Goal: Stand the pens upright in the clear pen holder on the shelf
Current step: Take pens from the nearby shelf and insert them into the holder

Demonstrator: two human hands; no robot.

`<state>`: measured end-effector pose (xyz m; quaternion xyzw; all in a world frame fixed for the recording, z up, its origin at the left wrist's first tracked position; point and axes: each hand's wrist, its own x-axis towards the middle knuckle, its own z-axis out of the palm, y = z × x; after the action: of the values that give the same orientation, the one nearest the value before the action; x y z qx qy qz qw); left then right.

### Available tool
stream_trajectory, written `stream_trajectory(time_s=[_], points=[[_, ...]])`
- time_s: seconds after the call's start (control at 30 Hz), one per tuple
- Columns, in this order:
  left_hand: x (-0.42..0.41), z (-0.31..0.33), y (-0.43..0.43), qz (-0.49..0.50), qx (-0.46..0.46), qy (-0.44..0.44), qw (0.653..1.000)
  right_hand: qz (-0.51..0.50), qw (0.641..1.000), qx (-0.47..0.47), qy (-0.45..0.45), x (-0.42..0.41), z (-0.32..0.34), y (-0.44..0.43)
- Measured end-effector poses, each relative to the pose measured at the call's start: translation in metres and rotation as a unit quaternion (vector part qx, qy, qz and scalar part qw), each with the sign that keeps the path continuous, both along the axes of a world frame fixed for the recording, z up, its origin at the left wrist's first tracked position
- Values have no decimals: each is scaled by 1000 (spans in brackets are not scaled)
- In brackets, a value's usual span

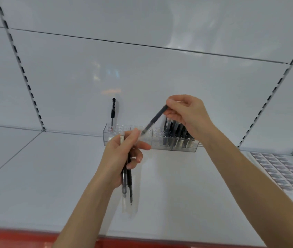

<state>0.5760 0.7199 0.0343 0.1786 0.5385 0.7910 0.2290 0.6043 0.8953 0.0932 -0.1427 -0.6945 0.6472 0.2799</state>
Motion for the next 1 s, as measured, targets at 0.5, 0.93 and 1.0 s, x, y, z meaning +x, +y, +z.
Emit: stream_trajectory(time_s=[0.5, 0.93, 1.0], points=[[-17, -4, -2, 109, -1, 17, 994, 167, 870, 446, -124, 5, -30, -28], [-26, -17, -7, 83, 42, -89, 992, -82, 953, 292, 18, -43, 12, 22], [-26, -19, -7, 77, 27, -81, 993, -90, 948, 306, 14, -51, 8, 26]])
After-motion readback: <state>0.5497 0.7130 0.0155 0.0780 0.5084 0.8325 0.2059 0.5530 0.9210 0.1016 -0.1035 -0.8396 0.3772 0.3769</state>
